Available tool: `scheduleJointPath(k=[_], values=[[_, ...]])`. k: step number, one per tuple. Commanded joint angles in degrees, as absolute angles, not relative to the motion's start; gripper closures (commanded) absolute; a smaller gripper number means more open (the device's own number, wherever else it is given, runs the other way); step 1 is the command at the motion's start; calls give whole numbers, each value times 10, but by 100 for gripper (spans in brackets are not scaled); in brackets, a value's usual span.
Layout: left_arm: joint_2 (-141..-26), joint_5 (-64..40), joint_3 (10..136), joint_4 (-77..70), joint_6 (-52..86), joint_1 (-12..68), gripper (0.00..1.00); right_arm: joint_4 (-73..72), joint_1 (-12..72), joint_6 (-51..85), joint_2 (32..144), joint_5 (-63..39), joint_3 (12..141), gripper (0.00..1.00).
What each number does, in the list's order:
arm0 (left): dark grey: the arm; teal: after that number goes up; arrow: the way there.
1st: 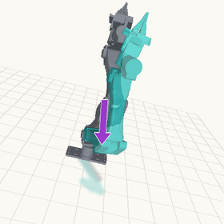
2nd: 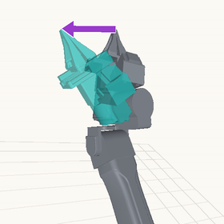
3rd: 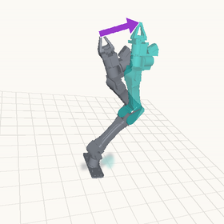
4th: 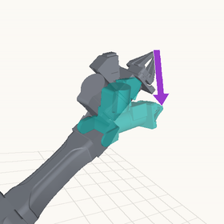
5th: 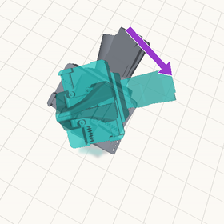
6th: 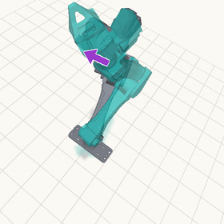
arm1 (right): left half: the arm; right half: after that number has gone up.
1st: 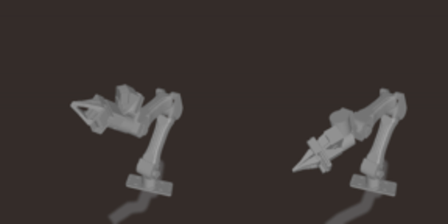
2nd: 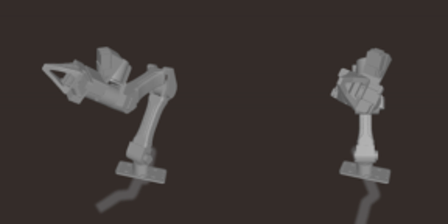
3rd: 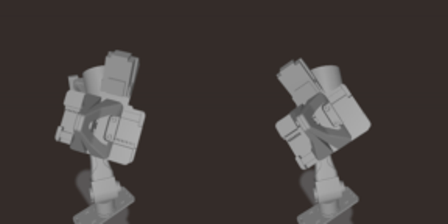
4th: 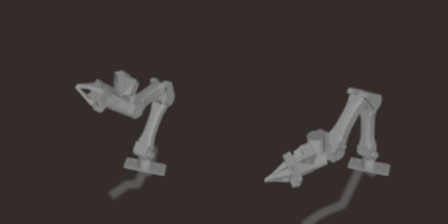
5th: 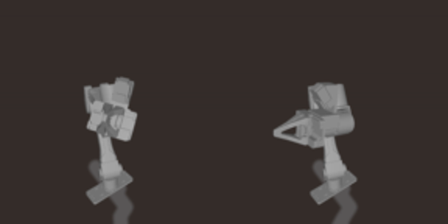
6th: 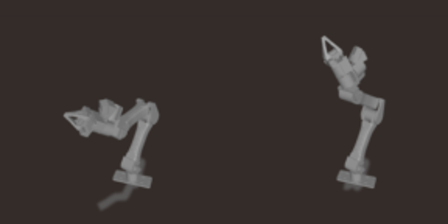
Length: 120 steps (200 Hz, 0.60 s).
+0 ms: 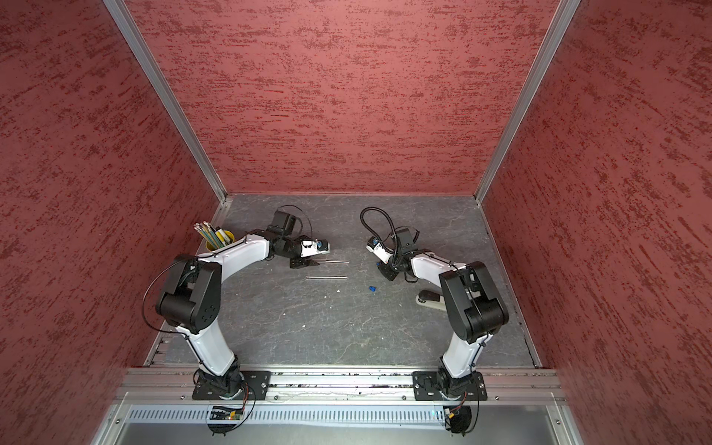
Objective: Insert stoppers into test tubes
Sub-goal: Pick up the test tube at the center of the board.
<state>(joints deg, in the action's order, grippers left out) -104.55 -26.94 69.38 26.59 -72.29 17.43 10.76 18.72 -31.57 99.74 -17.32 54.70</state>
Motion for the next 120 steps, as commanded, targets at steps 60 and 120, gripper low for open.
scheduleJointPath(k=[60,120], values=[[-1115,-301,768,310,-759,178,53,129,192,-328,978,-159,567,85],[-1145,-314,798,343,-764,181,55,135,192,-328,977,-157,568,85]])
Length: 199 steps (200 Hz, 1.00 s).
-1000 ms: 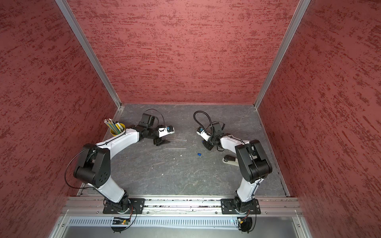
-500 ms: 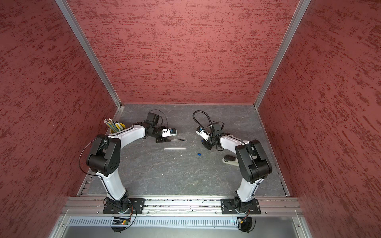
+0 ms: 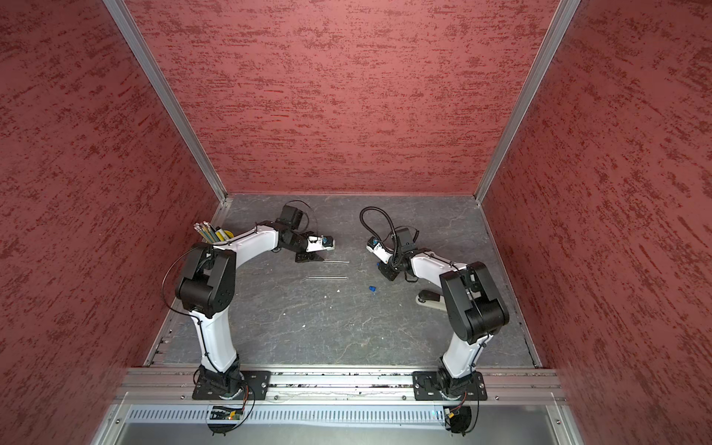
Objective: Insert stoppers into test tubes
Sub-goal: Pick up the test tube at the center of the board.
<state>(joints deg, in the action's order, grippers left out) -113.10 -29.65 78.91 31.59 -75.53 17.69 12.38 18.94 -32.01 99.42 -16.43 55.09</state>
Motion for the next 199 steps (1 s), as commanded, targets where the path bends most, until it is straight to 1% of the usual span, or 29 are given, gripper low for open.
scheduleJointPath(k=[1,160,199], values=[[-1146,-314,798,343,-764,181,55,135,192,-328,977,-157,568,85],[-1192,-304,816,349,-765,187,59,136,194,-330,980,-155,567,86],[-1201,-305,822,354,-765,188,62,137,195,-330,980,-155,567,86]])
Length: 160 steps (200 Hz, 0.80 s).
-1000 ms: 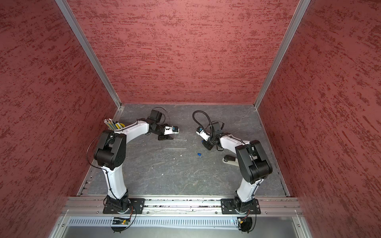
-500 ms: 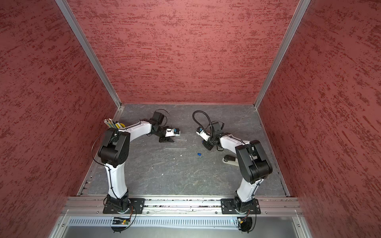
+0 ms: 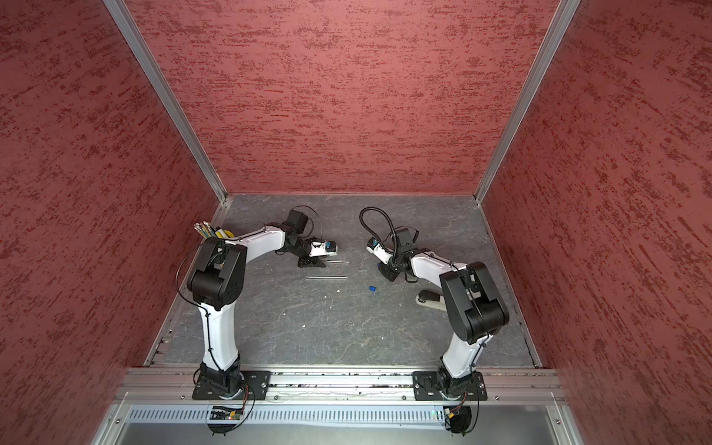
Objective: Insert stoppers into test tubes
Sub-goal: Pick up the test tube at the center of the board.
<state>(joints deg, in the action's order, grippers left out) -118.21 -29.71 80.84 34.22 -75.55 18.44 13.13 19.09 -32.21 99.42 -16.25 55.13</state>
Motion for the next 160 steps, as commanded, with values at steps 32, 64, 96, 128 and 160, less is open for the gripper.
scheduleJointPath(k=[32,64,96,128,160], values=[[-1207,-303,830,359,-772,187,63,138,196,-330,982,-154,567,86],[-1215,-304,838,366,-773,187,64,138,196,-330,982,-153,567,86],[-1223,-300,840,363,-774,189,66,138,197,-330,983,-153,567,86],[-1227,-298,843,362,-774,189,67,139,196,-330,985,-151,567,86],[-1230,-295,846,365,-775,191,69,139,197,-330,985,-150,567,86]])
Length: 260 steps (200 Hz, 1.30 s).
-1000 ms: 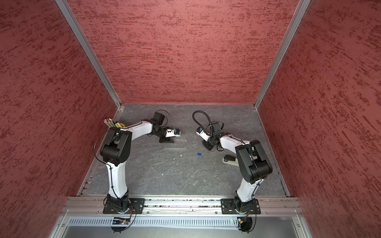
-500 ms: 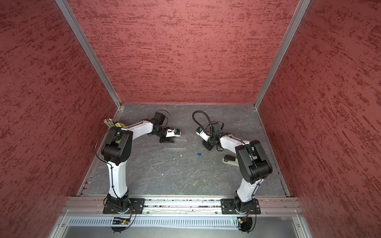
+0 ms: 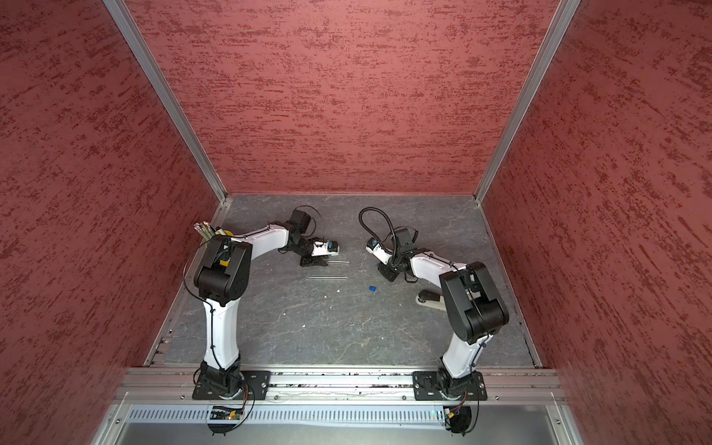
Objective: Insert stoppers into test tubes
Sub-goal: Pick up the test tube at the center of the board.
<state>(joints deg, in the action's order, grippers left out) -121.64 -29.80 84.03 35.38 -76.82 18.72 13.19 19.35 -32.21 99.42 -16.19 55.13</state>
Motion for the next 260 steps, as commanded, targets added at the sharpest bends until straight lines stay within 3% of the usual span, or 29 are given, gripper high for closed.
scheduleJointPath(k=[1,57,109,260], values=[[-1231,-295,846,365,-775,190,69,139,197,-330,985,-150,567,86],[-1235,-289,851,365,-771,193,80,137,198,-330,991,-157,569,86],[-1230,-280,848,362,-776,193,83,135,199,-330,992,-160,568,86],[-1140,-260,793,319,-791,208,84,111,230,-320,997,-226,576,86]])
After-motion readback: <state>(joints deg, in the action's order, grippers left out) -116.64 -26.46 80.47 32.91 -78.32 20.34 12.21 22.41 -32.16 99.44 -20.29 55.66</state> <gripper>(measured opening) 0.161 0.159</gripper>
